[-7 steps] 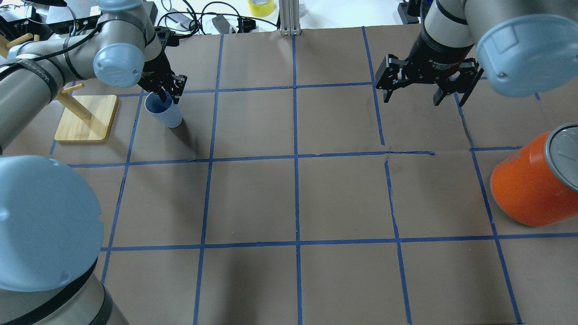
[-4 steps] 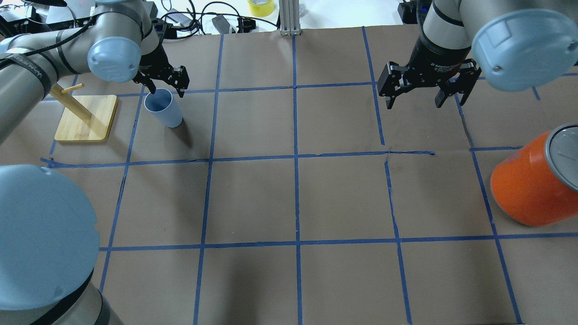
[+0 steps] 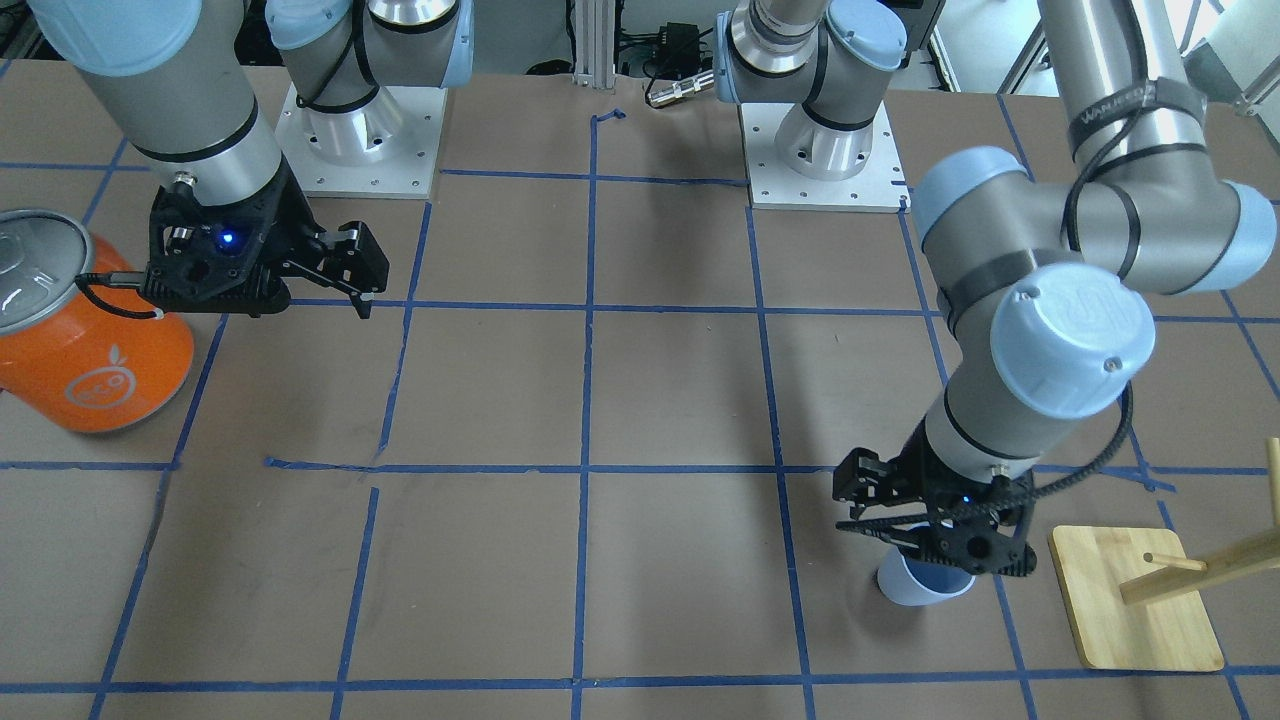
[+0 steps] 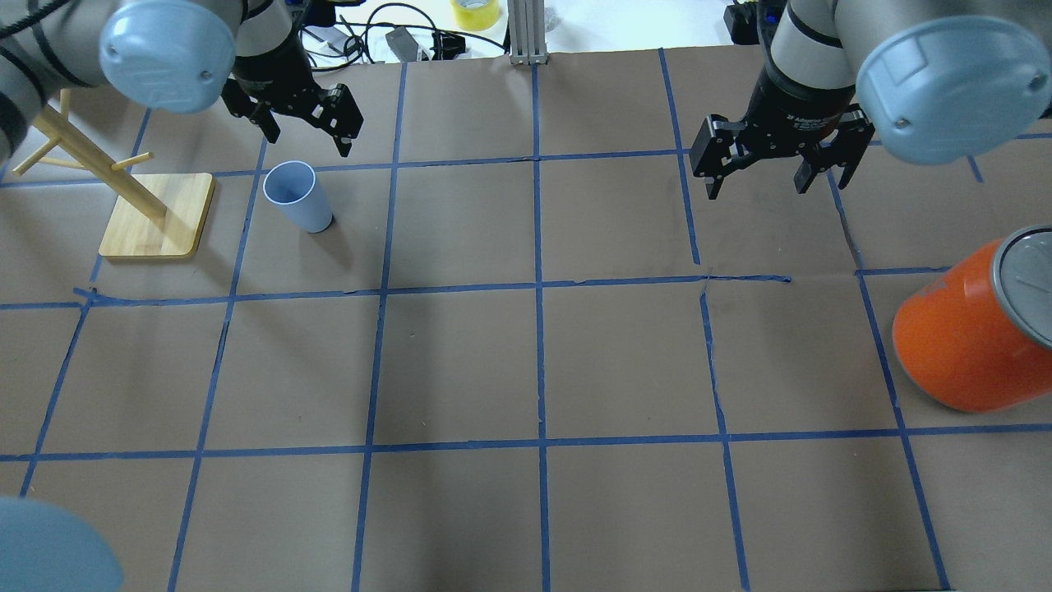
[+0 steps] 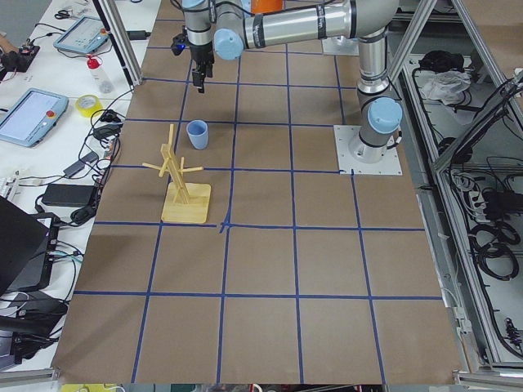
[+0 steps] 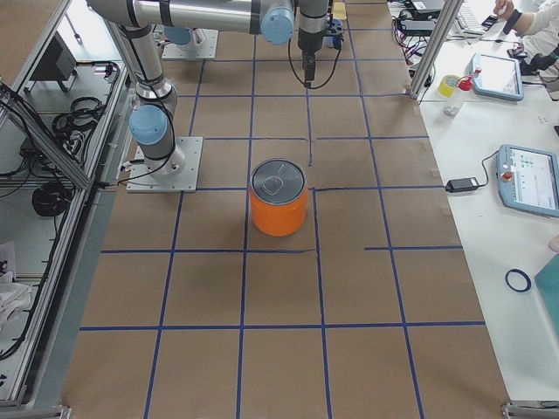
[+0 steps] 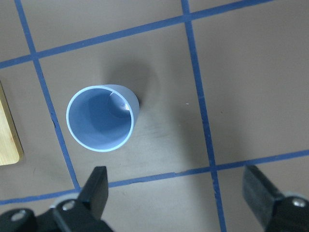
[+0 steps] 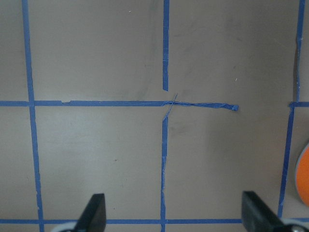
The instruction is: Flip cup
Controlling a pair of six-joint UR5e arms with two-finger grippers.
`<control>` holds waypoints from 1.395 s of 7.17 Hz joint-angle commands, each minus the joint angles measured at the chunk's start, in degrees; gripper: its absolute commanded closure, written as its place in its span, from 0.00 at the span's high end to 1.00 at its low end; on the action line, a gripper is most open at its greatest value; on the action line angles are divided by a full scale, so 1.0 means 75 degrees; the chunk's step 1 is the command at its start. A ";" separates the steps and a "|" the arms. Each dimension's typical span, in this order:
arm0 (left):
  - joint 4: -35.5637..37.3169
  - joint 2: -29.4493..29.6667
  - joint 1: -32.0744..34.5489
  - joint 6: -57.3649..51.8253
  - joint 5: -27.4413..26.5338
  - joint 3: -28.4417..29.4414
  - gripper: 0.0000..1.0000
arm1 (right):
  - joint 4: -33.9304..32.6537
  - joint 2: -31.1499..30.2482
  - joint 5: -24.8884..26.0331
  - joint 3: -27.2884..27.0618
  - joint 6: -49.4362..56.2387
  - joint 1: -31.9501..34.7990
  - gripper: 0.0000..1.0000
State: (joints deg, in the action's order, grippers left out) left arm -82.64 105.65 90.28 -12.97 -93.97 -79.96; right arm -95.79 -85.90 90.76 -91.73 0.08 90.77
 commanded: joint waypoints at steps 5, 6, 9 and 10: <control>0.0039 -0.2650 0.0034 0.1501 0.0317 -0.2025 1.00 | 0.0057 -0.0161 0.0051 0.0183 0.0001 -0.0032 1.00; -0.1400 -0.2266 0.0021 0.2272 0.0353 -0.0882 1.00 | 0.0081 -0.0172 0.0063 0.0160 0.0001 -0.0044 1.00; -0.1684 -0.2027 0.0091 0.2222 0.0260 -0.0658 1.00 | 0.0069 -0.0161 0.0063 0.0160 -0.0011 -0.0032 1.00; -0.1672 -0.2086 0.0091 0.2221 0.0260 -0.0740 1.00 | 0.0058 -0.0161 0.0063 0.0160 -0.0011 -0.0032 1.00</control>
State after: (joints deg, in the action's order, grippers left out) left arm -95.00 90.28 90.88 3.72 -92.00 -85.08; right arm -95.28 -87.11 91.22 -90.52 0.01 90.52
